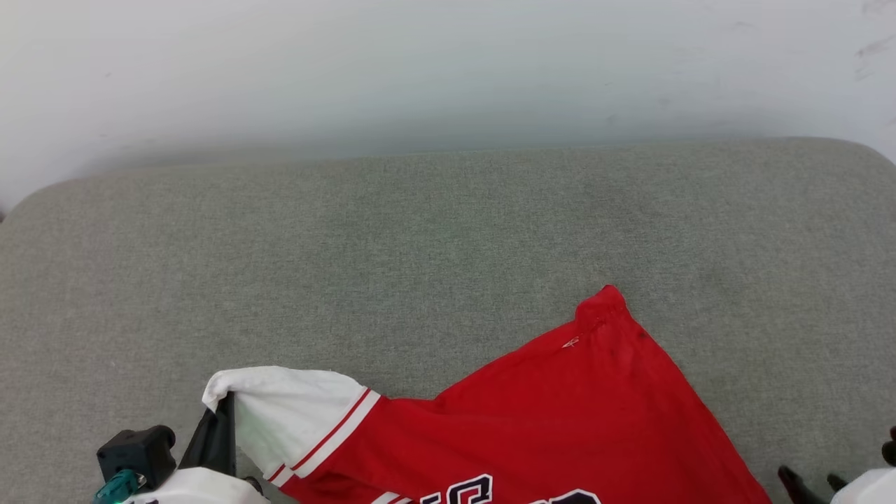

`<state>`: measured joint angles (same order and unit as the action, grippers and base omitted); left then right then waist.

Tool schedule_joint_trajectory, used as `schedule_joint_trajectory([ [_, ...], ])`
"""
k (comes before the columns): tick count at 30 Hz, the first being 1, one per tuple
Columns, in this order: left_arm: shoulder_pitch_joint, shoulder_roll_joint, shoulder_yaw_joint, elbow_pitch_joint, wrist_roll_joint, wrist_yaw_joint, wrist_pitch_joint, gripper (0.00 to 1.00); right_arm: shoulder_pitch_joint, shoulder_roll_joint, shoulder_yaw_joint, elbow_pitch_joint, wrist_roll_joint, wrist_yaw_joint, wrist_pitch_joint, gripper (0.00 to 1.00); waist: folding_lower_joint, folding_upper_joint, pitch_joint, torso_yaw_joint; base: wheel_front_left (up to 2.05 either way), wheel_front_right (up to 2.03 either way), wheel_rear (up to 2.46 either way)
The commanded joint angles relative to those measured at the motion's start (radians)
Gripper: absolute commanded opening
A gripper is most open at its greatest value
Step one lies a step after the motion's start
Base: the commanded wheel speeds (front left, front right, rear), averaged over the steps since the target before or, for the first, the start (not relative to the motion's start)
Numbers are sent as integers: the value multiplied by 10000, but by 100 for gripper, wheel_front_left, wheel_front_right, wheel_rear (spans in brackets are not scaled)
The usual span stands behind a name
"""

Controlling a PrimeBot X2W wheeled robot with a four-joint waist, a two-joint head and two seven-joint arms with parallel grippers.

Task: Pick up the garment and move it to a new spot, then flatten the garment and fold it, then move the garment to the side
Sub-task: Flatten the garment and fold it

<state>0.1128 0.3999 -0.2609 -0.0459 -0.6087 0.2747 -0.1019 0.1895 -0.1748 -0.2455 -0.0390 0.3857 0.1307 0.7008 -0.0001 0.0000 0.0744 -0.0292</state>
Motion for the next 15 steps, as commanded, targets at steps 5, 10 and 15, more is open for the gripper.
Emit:
schedule_joint_trajectory([
  [5,-304,8,-138,-220,156,63,64,0,-1043,79,-79,880,-247,-1,-2353,100,1,0,132,35,0,0,0],
  [10,-668,-98,-335,-328,207,-50,84,0,-2317,-28,328,1822,-210,1,-3844,100,1,0,465,163,0,0,0],
  [15,-1197,-214,-583,-324,318,-203,86,0,-3644,-546,1114,2421,-140,1,-3956,100,1,0,944,517,0,0,0],
])
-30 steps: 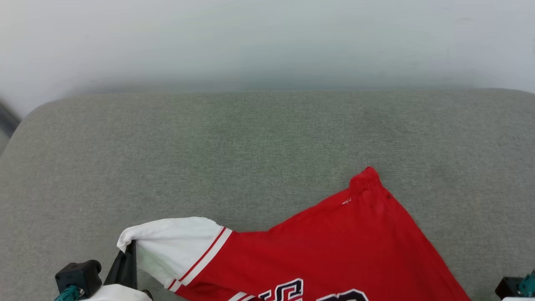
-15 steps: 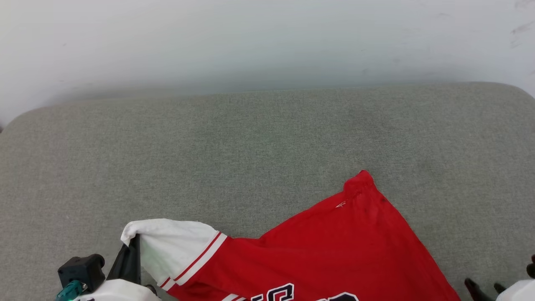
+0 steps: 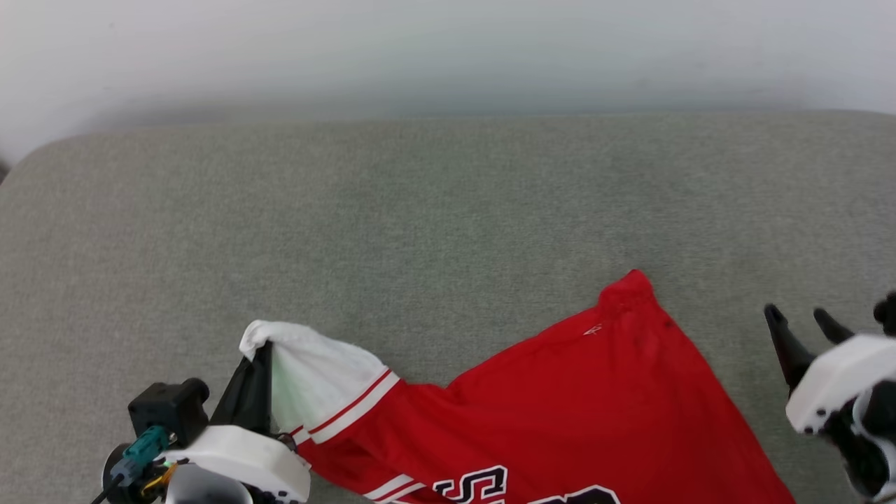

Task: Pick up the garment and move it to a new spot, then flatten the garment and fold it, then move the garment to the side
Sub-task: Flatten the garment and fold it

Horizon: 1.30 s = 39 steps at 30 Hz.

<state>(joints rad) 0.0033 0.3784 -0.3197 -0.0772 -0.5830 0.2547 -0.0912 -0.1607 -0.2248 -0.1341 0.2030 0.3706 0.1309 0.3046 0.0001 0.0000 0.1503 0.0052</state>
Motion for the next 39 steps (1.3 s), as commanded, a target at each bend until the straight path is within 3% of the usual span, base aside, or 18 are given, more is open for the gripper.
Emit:
schedule_joint_trajectory([
  [1,-203,-24,-36,-1,80,-53,-50,0,-415,-205,187,76,65,-1,199,100,-1,0,307,255,0,0,0],
  [4,-536,-114,-154,54,116,-162,-115,0,-1225,-741,893,131,337,-1,1177,100,-1,0,626,533,0,0,0],
  [8,-895,-258,-282,159,171,-301,-252,0,-2149,-1451,1823,-40,912,-3,3321,100,-1,0,941,889,0,0,0],
  [14,-1329,-409,-436,301,210,-469,-447,0,-2940,-1781,2376,-331,1379,-3,6475,100,-1,0,1458,1347,0,0,0],
  [17,-1518,-493,-474,358,231,-511,-543,0,-3136,-1684,2530,-266,1365,-3,7182,100,-1,0,1732,1506,0,0,0],
  [24,-1673,-608,-573,605,183,-596,-630,0,-3034,-1359,2855,900,1602,-3,7627,100,-1,0,1909,1681,0,0,0],
  [25,-1662,-617,-577,668,168,-584,-649,0,-2986,-1305,2916,1098,1693,-3,7678,38,-1,0,1869,1684,0,0,0],
  [26,-1627,-628,-580,729,142,-569,-635,0,-2945,-1260,2961,1243,1762,-1,7682,0,-1,0,1811,1689,0,0,0],
  [32,-1561,-599,-586,973,54,-557,-595,0,-3105,-1383,3264,1405,2090,-1,7208,0,-1,0,1395,1673,0,0,0],
  [39,-2070,-104,-232,1213,-145,-780,-381,0,-3443,-1698,3179,1231,1774,-1,5184,0,-1,0,124,1324,0,0,0],
])
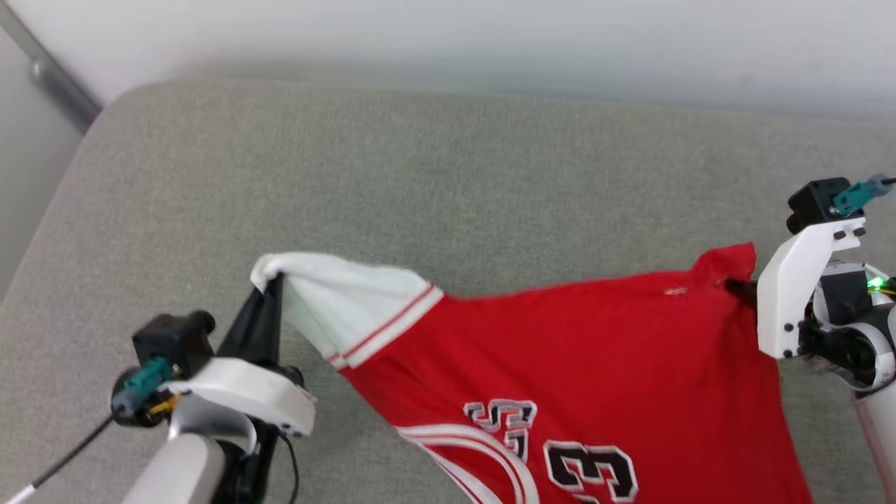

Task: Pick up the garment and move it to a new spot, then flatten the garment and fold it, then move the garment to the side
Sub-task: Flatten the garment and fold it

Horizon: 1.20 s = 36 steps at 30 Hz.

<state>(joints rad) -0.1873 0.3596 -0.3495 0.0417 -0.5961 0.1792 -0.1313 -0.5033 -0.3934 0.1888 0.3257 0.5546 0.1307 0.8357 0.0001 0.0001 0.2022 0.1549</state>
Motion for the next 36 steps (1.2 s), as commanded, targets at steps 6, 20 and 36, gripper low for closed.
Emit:
schedule_joint_trajectory([
  [6,-1214,433,304,568,-123,-395,211,0,-8,182,-343,214,-552,-1,-1219,0,-1,-1,-1211,-477,0,0,0],
  [20,-5821,-1,202,4244,-57,-1470,140,0,-1485,538,-1075,642,-1446,-3,-2983,0,-1,-1,-1588,-1069,0,0,0],
  [36,-11673,79,740,6470,392,-1966,-1097,0,-6070,499,-1789,1200,-2394,-7,-4629,0,-1,-1,1238,-1405,0,0,0],
])
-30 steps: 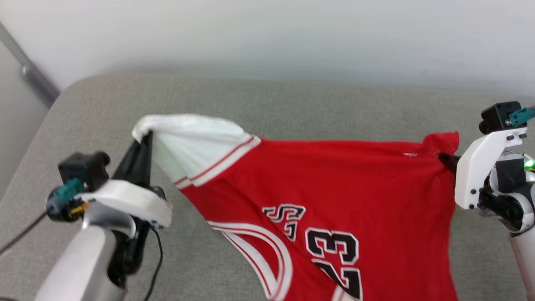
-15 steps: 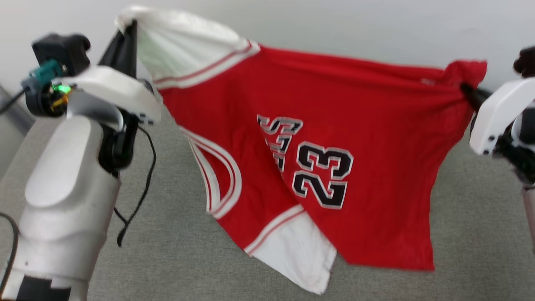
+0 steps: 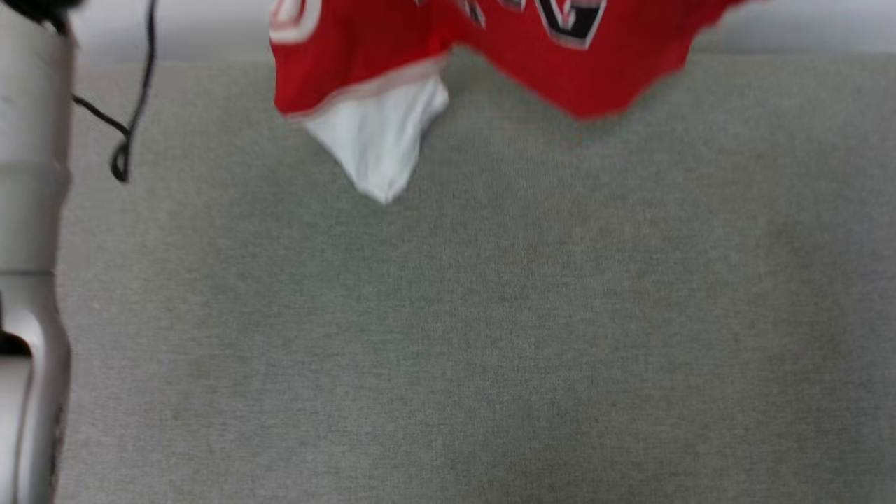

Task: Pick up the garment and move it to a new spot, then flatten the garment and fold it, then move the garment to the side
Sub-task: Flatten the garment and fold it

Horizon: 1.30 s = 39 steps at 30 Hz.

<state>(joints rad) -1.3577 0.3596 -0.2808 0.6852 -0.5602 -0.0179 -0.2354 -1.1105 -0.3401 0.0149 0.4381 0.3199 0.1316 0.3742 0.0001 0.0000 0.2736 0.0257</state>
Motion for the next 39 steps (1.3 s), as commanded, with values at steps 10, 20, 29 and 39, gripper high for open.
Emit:
schedule_joint_trajectory([
  [10,-2040,395,247,690,396,-139,-262,0,-2484,221,16,863,-805,-17,-1376,0,-1,0,2298,-347,0,0,0],
  [20,-2633,196,307,1480,388,-305,-306,0,-3924,501,483,2622,-949,-17,-2699,0,-1,0,3576,-316,0,0,0],
  [29,-1915,-168,363,2308,400,-521,-305,0,-4178,702,1243,4447,-631,-15,-3284,0,-1,0,3703,-246,0,0,0],
  [39,368,-527,567,3070,357,-713,-297,0,-2324,721,2366,5847,435,-15,-3331,0,-1,0,2215,-129,0,0,0],
])
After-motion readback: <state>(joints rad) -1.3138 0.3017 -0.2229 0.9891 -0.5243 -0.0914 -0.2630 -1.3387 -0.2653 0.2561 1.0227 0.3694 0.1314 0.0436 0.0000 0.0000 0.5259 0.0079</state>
